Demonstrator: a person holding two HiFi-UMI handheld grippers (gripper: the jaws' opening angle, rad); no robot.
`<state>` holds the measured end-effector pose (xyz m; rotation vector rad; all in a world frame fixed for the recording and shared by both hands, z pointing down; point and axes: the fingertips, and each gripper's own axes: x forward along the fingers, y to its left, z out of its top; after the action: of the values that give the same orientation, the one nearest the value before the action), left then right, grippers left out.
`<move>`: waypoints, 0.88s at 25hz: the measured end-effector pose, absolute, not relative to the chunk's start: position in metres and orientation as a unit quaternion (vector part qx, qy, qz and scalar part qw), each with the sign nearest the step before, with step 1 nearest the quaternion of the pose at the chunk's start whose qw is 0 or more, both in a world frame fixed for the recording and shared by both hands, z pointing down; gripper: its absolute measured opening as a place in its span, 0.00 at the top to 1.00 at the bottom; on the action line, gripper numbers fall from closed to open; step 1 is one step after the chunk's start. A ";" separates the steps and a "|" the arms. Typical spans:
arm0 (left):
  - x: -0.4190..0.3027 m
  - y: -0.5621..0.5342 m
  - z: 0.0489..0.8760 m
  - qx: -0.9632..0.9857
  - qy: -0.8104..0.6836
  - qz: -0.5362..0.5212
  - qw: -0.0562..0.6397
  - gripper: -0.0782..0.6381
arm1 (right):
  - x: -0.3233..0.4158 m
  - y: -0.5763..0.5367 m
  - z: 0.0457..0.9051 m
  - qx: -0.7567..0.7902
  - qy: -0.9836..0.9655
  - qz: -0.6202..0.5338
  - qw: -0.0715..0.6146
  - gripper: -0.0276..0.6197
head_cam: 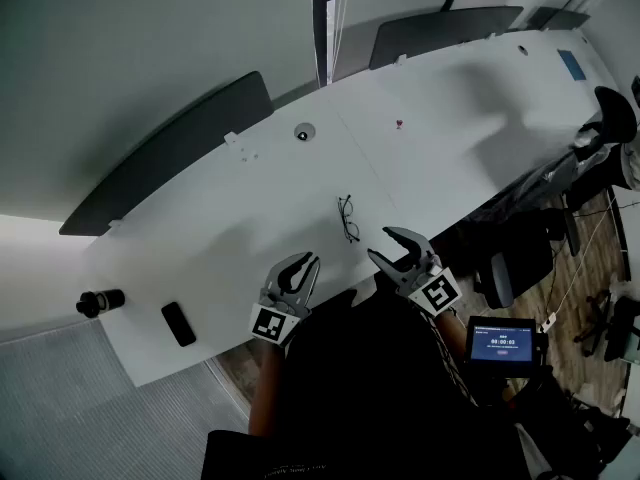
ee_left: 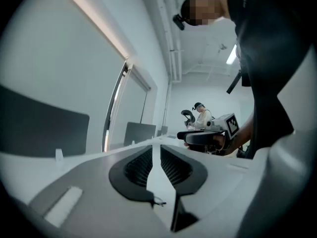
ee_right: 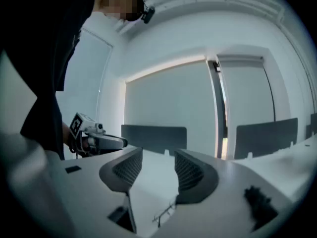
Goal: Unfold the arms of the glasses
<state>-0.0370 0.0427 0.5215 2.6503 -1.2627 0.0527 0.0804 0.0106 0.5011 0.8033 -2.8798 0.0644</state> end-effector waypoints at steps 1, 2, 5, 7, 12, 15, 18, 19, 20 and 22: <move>-0.035 0.037 0.512 0.895 -0.439 0.027 0.067 0.81 | 0.072 0.006 0.495 0.261 -0.963 0.009 0.069 0.62; -0.034 0.031 0.503 0.892 -0.450 0.034 0.036 0.81 | 0.065 0.002 0.490 0.255 -0.965 -0.004 0.064 0.62; -0.030 0.020 0.484 0.878 -0.477 0.033 -0.006 0.88 | 0.047 -0.005 0.478 0.246 -0.968 -0.023 0.051 0.62; -0.027 0.018 0.476 0.880 -0.475 0.010 0.005 0.88 | 0.041 -0.006 0.469 0.236 -0.971 -0.004 0.029 0.63; -0.011 0.036 0.470 0.903 -0.424 -0.036 0.055 0.88 | 0.056 0.000 0.451 0.235 -0.970 0.048 -0.034 0.75; -0.012 0.044 0.473 0.903 -0.423 -0.044 0.064 0.88 | 0.067 0.008 0.454 0.252 -0.966 0.039 -0.028 0.92; -0.015 0.045 0.483 0.896 -0.438 -0.029 0.069 0.88 | 0.071 0.018 0.466 0.259 -0.966 0.015 0.006 0.94; -0.017 0.044 0.487 0.894 -0.443 -0.024 0.071 0.88 | 0.072 0.021 0.470 0.261 -0.965 0.012 0.015 0.94; -0.019 0.044 0.490 0.891 -0.447 -0.020 0.074 0.88 | 0.073 0.023 0.475 0.264 -0.964 0.013 0.022 0.94; -0.022 0.045 0.498 0.889 -0.450 -0.019 0.081 0.88 | 0.076 0.026 0.487 0.273 -0.961 0.019 0.038 0.94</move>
<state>-0.0220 0.0445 0.4978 2.6575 -1.3438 -0.0582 0.0757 0.0263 0.4872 0.8384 -2.9487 0.0585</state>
